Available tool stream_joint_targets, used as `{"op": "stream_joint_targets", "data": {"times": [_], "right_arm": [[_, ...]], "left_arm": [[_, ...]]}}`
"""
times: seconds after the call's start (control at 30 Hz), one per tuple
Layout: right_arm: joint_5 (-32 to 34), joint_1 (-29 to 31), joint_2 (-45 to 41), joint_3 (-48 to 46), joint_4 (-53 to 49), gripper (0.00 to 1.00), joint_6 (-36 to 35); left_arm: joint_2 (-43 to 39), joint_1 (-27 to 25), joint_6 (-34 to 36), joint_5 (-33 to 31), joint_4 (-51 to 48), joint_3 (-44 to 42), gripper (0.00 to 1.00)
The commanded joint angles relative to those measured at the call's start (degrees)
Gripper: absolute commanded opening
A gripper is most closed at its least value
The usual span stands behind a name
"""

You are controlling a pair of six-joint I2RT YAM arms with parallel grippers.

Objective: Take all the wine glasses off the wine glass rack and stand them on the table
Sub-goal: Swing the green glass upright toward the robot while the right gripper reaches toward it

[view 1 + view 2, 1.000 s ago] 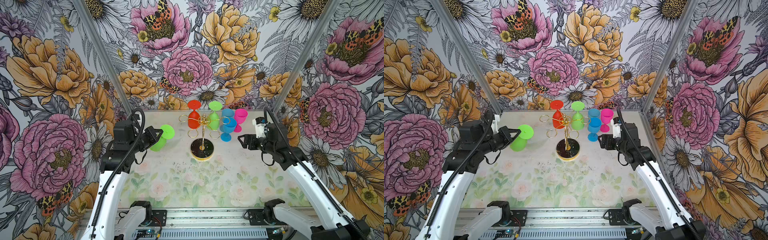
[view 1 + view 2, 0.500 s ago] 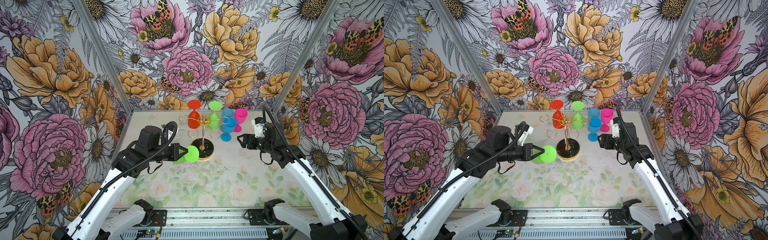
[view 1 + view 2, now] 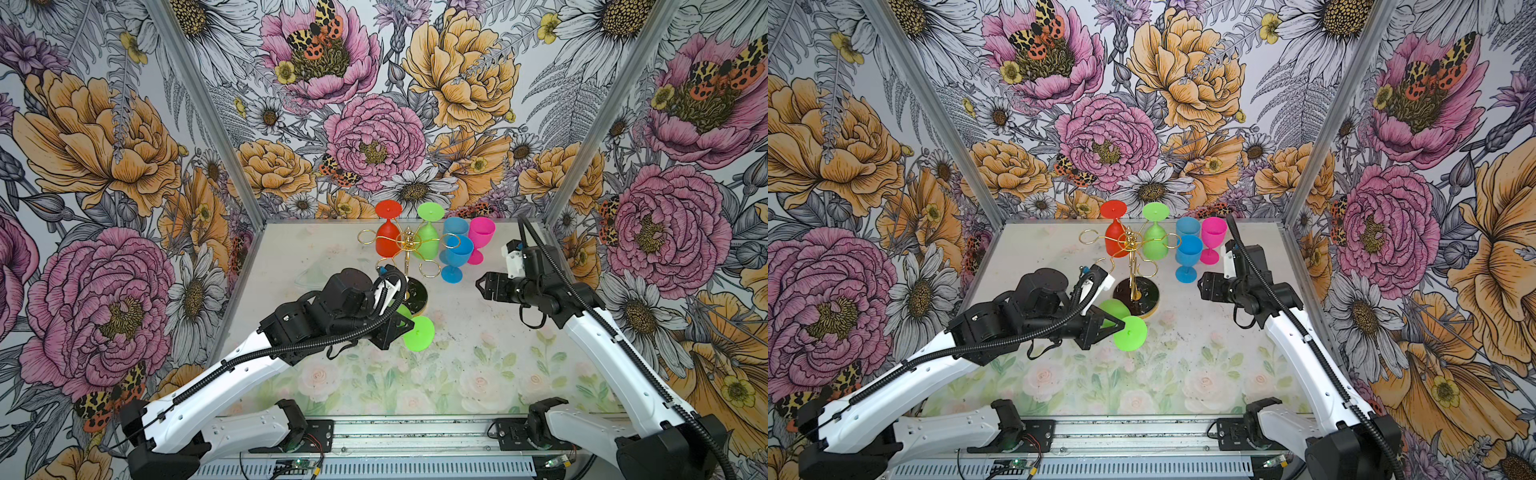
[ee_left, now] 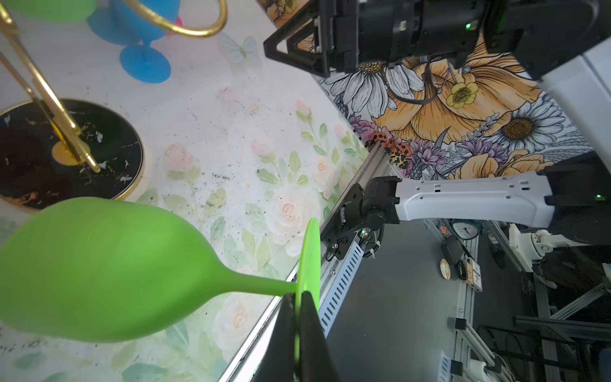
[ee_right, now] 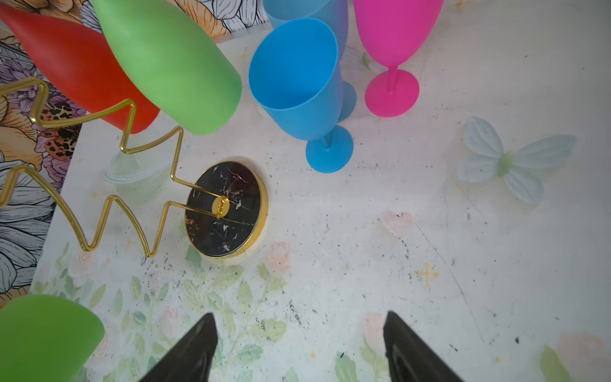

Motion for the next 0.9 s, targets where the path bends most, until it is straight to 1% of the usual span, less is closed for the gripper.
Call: {"op": "stream_joint_targets", "data": {"times": [0.0, 0.13, 0.27, 0.37, 0.47, 0.5, 0.63, 0.77, 0.87], "right_arm": [[1.61, 0.68, 0.56, 3.76, -5.11, 0.8, -0.58], [-1.0, 0.84, 1.37, 5.32, -7.27, 0.8, -1.14], [-5.37, 1.05, 1.73, 6.61, -8.01, 0.8, -0.88], [-6.06, 1.07, 1.74, 7.71, -9.28, 0.8, -1.19], [-5.6, 1.05, 1.96, 9.28, -11.36, 0.8, -2.02], [-6.15, 1.04, 2.13, 9.94, -12.03, 0.8, -2.2], [-12.12, 1.05, 2.44, 13.07, -12.91, 0.8, -1.82], [-12.45, 1.14, 2.82, 15.81, -13.89, 0.8, -1.63], [-13.89, 1.49, 3.93, 17.07, -14.51, 0.79, -1.65]], "left_arm": [[0.86, -3.06, 4.71, -5.44, 9.92, -1.9, 0.0], [2.65, -7.0, 10.57, -6.15, 14.25, -2.84, 0.0], [4.38, -9.34, 16.24, -5.52, 17.58, -4.08, 0.0], [4.5, -10.6, 20.88, -5.46, 20.42, -6.27, 0.0], [3.4, -11.15, 27.76, -3.73, 23.85, -9.79, 0.0], [2.65, -11.32, 29.56, -4.06, 25.29, -11.26, 0.0], [0.28, -11.53, 36.19, -7.61, 28.32, -16.19, 0.0], [-1.8, -13.05, 45.1, -11.7, 28.37, -19.78, 0.0], [-3.3, -16.08, 52.94, -17.83, 29.36, -22.74, 0.0]]}}
